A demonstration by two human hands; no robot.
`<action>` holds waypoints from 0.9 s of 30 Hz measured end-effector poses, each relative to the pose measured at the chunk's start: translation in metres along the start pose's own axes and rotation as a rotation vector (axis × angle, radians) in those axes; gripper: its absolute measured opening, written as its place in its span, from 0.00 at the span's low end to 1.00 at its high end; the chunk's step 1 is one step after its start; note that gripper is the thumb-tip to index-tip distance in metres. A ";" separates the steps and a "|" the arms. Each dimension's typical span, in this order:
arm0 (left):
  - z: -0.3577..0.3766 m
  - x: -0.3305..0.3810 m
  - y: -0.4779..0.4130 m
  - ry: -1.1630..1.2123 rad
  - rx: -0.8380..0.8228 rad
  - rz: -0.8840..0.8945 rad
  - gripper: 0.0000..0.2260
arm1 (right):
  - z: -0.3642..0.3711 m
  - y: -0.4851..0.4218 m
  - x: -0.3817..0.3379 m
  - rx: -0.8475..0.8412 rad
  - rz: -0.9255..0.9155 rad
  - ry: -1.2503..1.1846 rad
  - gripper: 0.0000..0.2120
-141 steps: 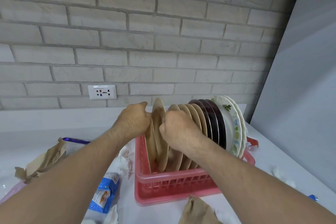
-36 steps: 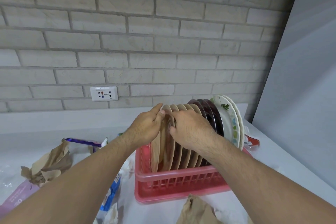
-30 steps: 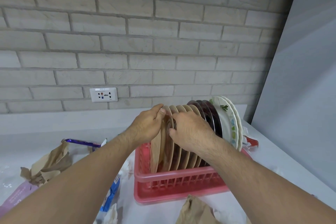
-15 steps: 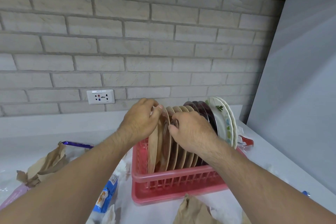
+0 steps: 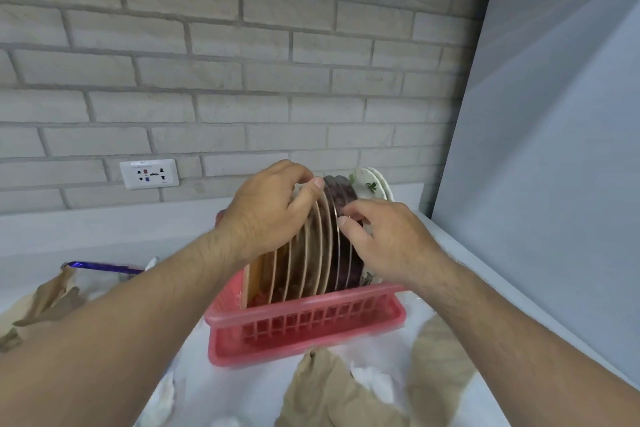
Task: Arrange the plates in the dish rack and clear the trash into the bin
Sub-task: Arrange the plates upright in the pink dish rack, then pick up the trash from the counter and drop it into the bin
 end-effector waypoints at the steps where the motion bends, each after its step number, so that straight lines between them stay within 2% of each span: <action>1: 0.006 0.009 -0.001 0.007 -0.005 0.006 0.16 | -0.003 0.002 0.011 0.000 0.005 -0.007 0.15; 11: 0.091 0.078 -0.012 0.047 -0.083 0.005 0.14 | -0.034 0.028 0.152 -0.009 0.181 -0.071 0.07; 17: 0.150 0.104 -0.022 0.029 -0.173 -0.027 0.14 | -0.025 0.038 0.211 -0.075 0.246 -0.044 0.10; 22: 0.198 0.100 -0.043 -0.005 -0.225 -0.103 0.13 | -0.009 0.038 0.248 -0.117 0.316 -0.046 0.12; 27: 0.253 0.067 -0.060 -0.045 -0.296 -0.219 0.13 | 0.023 0.022 0.271 -0.178 0.337 -0.035 0.12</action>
Point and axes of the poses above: each hand's wrist, its own y-axis away from the middle knuckle, its own z-axis out of the palm, x = y × z, the point moved 7 cm from there along -y, towards the middle knuckle, and after that the axes turned 14 degrees about y, right-handed, at the moved point
